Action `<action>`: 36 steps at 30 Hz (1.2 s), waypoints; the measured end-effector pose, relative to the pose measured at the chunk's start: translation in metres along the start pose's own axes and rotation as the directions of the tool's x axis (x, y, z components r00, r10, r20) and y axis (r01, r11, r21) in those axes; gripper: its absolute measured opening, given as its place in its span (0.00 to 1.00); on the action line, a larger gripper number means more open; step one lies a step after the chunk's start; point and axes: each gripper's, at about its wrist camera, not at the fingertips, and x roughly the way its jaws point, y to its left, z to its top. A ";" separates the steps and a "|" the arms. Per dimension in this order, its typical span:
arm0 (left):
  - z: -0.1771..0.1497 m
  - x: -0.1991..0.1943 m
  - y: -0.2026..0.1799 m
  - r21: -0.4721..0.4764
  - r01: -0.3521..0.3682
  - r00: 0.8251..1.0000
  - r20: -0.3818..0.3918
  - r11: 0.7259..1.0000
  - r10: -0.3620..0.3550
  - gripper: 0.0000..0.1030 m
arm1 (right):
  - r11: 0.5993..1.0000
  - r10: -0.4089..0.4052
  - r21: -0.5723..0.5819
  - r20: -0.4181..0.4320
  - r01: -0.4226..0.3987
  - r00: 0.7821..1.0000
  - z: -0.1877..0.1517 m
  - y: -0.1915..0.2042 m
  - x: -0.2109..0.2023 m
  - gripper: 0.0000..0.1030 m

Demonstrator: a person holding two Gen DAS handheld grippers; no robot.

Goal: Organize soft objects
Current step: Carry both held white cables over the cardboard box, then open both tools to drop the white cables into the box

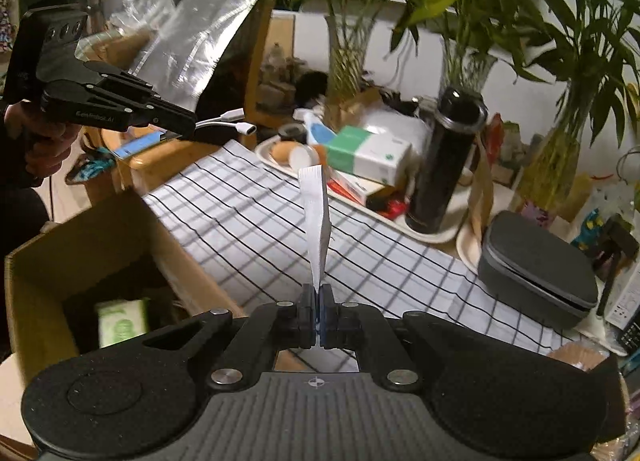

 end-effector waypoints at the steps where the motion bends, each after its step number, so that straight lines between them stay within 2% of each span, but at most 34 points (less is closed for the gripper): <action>1: 0.000 -0.005 -0.004 0.003 0.001 1.000 -0.002 1.000 -0.001 0.08 | 1.000 0.009 -0.001 0.010 -0.009 1.000 0.000 0.004 -0.004 0.04; 13: -0.022 -0.048 -0.041 -0.032 -0.005 0.998 -0.059 0.999 0.003 0.08 | 0.997 0.069 -0.037 0.056 -0.067 0.996 -0.004 0.044 -0.027 0.04; 18: -0.036 -0.054 -0.050 -0.080 0.011 0.997 -0.080 0.997 -0.017 0.08 | 0.996 0.081 -0.048 0.061 -0.079 0.995 -0.004 0.056 -0.030 0.04; 21: -0.045 -0.053 -0.052 -0.144 -0.011 0.996 -0.094 0.989 -0.002 0.10 | 0.995 0.086 -0.057 0.056 -0.083 0.995 -0.005 0.062 -0.031 0.04; 22: -0.048 -0.053 -0.051 -0.178 -0.011 0.995 -0.096 0.984 -0.006 0.12 | 0.995 0.088 -0.060 0.055 -0.085 0.995 -0.005 0.065 -0.031 0.04; 24: -0.054 -0.053 -0.049 -0.229 -0.008 0.995 -0.100 0.973 -0.016 0.31 | 0.994 0.092 -0.062 0.054 -0.089 0.994 -0.005 0.069 -0.032 0.04; 25: -0.057 -0.055 -0.048 -0.248 -0.012 0.995 -0.095 0.969 -0.011 0.36 | 0.994 0.093 -0.065 0.052 -0.089 0.994 -0.006 0.070 -0.032 0.04; 26: -0.059 -0.058 -0.050 -0.256 -0.025 0.996 -0.087 0.966 0.003 0.46 | 0.994 0.093 -0.068 0.049 -0.090 0.994 -0.006 0.072 -0.032 0.04; 27: -0.061 -0.061 -0.051 -0.257 -0.043 0.997 -0.079 0.966 0.024 0.49 | 0.993 0.095 -0.070 0.048 -0.091 0.994 -0.006 0.074 -0.032 0.04; 30: -0.066 -0.069 -0.058 -0.239 -0.089 0.994 -0.082 0.967 0.071 0.55 | 0.992 0.097 -0.081 0.036 -0.094 0.995 -0.007 0.080 -0.031 0.04; 36: -0.074 -0.082 -0.072 -0.186 -0.141 0.988 -0.084 0.973 0.127 0.57 | 0.988 0.117 -0.105 0.018 -0.114 0.993 -0.007 0.087 -0.028 0.04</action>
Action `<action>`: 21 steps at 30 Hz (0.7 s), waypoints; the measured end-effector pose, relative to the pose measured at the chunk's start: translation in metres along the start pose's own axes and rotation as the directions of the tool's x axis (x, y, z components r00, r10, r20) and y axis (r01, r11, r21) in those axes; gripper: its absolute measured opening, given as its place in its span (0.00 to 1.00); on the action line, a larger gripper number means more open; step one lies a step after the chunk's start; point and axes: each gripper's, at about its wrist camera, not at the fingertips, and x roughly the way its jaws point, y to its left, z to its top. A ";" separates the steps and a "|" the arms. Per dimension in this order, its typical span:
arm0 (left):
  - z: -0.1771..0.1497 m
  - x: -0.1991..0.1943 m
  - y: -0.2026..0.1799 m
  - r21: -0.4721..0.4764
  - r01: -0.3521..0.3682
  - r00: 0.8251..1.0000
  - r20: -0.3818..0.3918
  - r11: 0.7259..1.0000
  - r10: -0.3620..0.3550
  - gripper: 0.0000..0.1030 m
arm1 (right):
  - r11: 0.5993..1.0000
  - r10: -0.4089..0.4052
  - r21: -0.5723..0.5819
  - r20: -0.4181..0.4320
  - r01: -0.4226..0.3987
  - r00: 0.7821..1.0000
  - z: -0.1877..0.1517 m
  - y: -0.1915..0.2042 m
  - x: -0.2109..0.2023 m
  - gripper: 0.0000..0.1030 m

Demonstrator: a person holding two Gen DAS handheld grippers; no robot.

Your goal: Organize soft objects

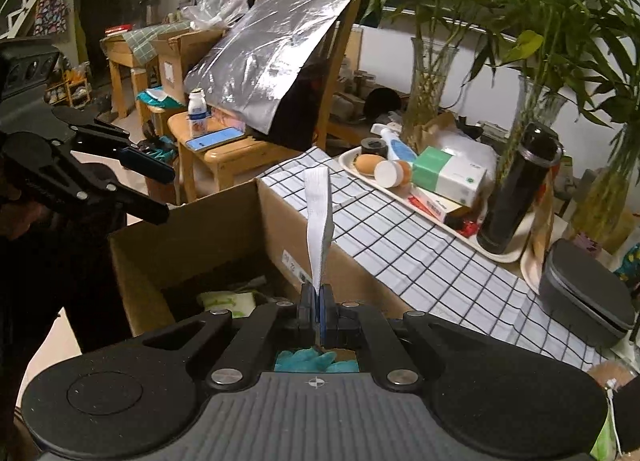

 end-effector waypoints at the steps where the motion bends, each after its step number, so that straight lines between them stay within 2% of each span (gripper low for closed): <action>1: -0.001 -0.002 -0.001 0.007 -0.007 1.000 0.006 1.000 0.007 0.58 | 1.000 0.008 -0.003 0.001 -0.008 1.000 0.000 0.001 0.000 0.04; 8: -0.009 -0.007 -0.008 0.006 -0.025 1.000 0.014 1.000 0.025 0.60 | 0.998 0.032 -0.053 -0.034 -0.034 0.999 0.007 0.010 0.019 0.06; 10: -0.009 -0.005 -0.009 -0.004 -0.034 0.999 0.002 0.999 0.034 0.60 | 0.997 0.023 -0.076 -0.057 -0.027 0.998 0.009 0.015 0.027 0.21; 11: -0.009 -0.005 -0.009 -0.011 -0.040 0.999 -0.003 0.999 0.040 0.60 | 0.996 0.016 -0.088 -0.069 -0.022 0.997 0.010 0.017 0.030 0.42; 12: -0.010 -0.005 -0.008 -0.018 -0.045 0.999 -0.007 0.999 0.045 0.60 | 0.995 0.002 -0.098 -0.077 -0.009 0.997 0.010 0.020 0.032 0.67; 14: -0.011 -0.005 -0.008 -0.033 -0.056 0.998 -0.017 0.998 0.055 0.60 | 0.993 -0.034 -0.113 -0.076 0.025 0.997 0.010 0.023 0.034 0.85; 19: -0.012 -0.005 -0.008 -0.043 -0.085 0.996 -0.033 0.995 0.084 0.62 | 0.993 -0.093 -0.074 -0.062 0.088 0.994 0.008 0.019 0.030 0.98; 21: -0.012 -0.005 -0.009 -0.044 -0.100 0.994 -0.039 0.994 0.098 0.70 | 0.991 -0.127 -0.048 -0.064 0.124 0.990 0.006 0.018 0.028 1.00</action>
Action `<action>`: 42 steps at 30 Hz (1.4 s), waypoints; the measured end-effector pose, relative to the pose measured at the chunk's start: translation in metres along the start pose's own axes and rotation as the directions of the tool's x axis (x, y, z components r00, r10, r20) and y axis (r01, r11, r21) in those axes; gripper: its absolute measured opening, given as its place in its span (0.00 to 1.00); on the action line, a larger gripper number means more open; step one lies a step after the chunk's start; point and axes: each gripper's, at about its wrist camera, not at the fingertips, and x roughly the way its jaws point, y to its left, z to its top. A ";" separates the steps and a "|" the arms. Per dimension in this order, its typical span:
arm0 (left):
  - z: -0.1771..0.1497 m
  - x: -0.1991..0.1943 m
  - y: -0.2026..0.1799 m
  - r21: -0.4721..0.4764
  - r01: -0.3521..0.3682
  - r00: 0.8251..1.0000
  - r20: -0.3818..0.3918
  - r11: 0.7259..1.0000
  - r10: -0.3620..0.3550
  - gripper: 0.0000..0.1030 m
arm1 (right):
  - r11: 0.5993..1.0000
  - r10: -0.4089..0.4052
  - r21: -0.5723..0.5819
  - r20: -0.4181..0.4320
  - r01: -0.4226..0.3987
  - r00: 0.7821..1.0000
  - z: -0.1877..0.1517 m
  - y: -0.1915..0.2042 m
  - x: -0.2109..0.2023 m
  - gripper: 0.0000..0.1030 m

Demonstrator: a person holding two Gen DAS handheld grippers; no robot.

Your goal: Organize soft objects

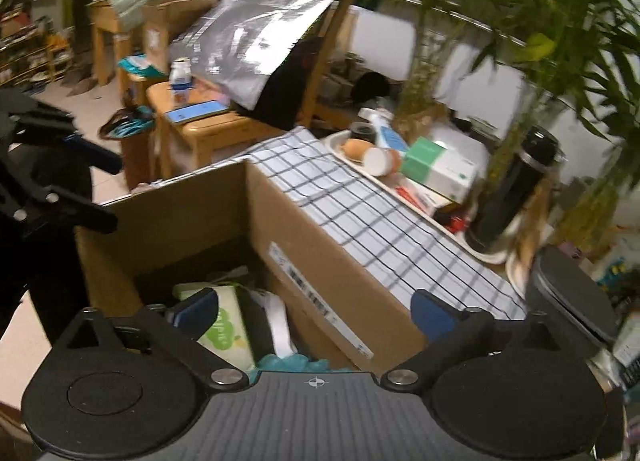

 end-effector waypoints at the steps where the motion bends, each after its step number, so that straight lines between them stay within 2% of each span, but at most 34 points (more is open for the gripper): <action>1: 0.000 -0.001 -0.001 -0.001 -0.006 1.000 0.001 1.000 0.006 0.71 | 1.000 -0.014 0.013 -0.003 0.014 1.000 -0.001 -0.001 0.000 1.00; 7: 0.001 -0.005 -0.007 0.004 -0.041 0.999 0.025 0.999 0.041 0.76 | 0.989 -0.106 0.104 -0.026 0.108 0.994 -0.012 0.000 -0.012 1.00; 10: 0.001 -0.005 -0.010 0.005 -0.051 0.998 0.031 0.999 0.050 0.85 | 0.973 -0.158 0.168 -0.027 0.161 0.987 -0.018 -0.002 -0.021 1.00; 16: 0.001 -0.008 -0.010 -0.054 -0.030 0.999 0.030 0.998 0.032 0.90 | 0.920 -0.250 0.303 -0.032 0.248 0.968 -0.029 0.006 -0.046 1.00; 18: 0.002 -0.010 -0.010 -0.065 -0.022 0.999 0.029 0.998 0.024 1.00 | 0.901 -0.264 0.345 -0.038 0.261 0.964 -0.033 0.012 -0.056 1.00; 21: 0.002 -0.012 -0.013 -0.050 -0.032 0.999 -0.004 0.998 0.032 1.00 | 0.870 -0.312 0.384 -0.056 0.309 0.948 -0.038 0.021 -0.071 1.00; 23: 0.000 -0.015 -0.013 -0.052 -0.036 0.999 0.012 0.998 0.037 1.00 | 0.844 -0.334 0.419 -0.075 0.333 0.940 -0.042 0.025 -0.079 1.00; 27: -0.004 -0.019 -0.015 -0.055 -0.042 0.999 -0.004 0.998 0.042 1.00 | 0.797 -0.355 0.474 -0.134 0.375 0.925 -0.052 0.030 -0.088 1.00; 30: -0.006 -0.022 -0.018 -0.047 -0.047 0.999 -0.016 0.998 0.046 1.00 | 0.779 -0.358 0.486 -0.174 0.397 0.917 -0.059 0.035 -0.091 1.00; 37: -0.012 -0.021 -0.025 0.005 -0.041 0.995 -0.091 0.999 0.041 1.00 | 0.769 -0.352 0.479 -0.238 0.424 0.905 -0.069 0.053 -0.092 1.00; 42: -0.015 -0.020 -0.025 0.019 -0.060 0.991 -0.121 0.998 0.062 1.00 | 0.785 -0.334 0.452 -0.268 0.424 0.904 -0.072 0.064 -0.087 1.00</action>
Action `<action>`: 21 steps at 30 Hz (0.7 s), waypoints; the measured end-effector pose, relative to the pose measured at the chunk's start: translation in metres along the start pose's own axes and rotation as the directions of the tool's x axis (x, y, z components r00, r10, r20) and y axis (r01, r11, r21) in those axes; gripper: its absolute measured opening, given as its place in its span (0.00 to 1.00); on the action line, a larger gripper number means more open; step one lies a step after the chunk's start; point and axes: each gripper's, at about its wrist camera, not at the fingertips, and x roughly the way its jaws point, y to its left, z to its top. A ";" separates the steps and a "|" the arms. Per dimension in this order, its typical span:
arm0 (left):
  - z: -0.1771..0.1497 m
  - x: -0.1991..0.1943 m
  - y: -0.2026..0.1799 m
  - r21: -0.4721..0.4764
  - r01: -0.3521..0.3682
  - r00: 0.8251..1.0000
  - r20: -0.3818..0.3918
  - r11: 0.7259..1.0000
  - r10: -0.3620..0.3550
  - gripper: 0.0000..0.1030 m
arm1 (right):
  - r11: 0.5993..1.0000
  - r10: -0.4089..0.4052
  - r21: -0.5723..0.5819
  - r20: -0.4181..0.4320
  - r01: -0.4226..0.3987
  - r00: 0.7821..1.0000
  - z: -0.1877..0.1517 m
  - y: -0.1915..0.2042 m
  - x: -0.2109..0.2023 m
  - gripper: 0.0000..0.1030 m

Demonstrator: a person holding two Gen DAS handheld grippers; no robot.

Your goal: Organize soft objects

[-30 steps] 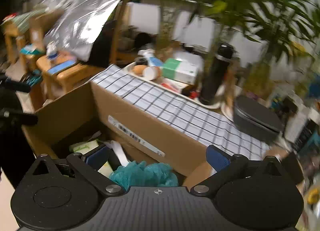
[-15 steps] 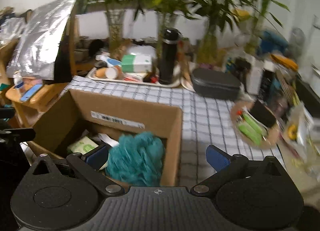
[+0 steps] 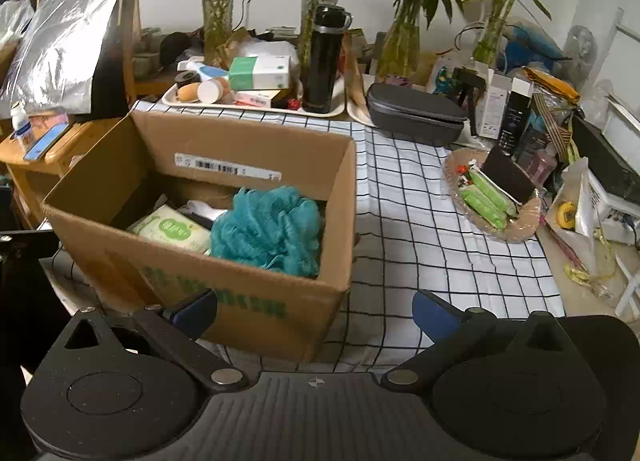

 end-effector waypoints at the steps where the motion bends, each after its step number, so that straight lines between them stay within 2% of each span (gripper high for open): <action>1: -0.001 0.000 0.000 0.003 -0.002 1.000 -0.001 1.000 0.002 1.00 | 1.000 0.006 0.000 -0.005 -0.006 1.000 -0.001 0.001 0.000 1.00; 13: -0.003 0.003 -0.002 0.021 -0.027 0.999 -0.019 0.999 0.027 1.00 | 1.000 0.011 -0.006 -0.030 -0.011 0.999 -0.006 0.002 0.006 1.00; 21: -0.004 0.008 -0.001 0.012 -0.012 0.999 -0.048 1.000 0.012 1.00 | 1.000 0.013 -0.010 -0.026 -0.013 1.000 -0.007 0.002 0.006 1.00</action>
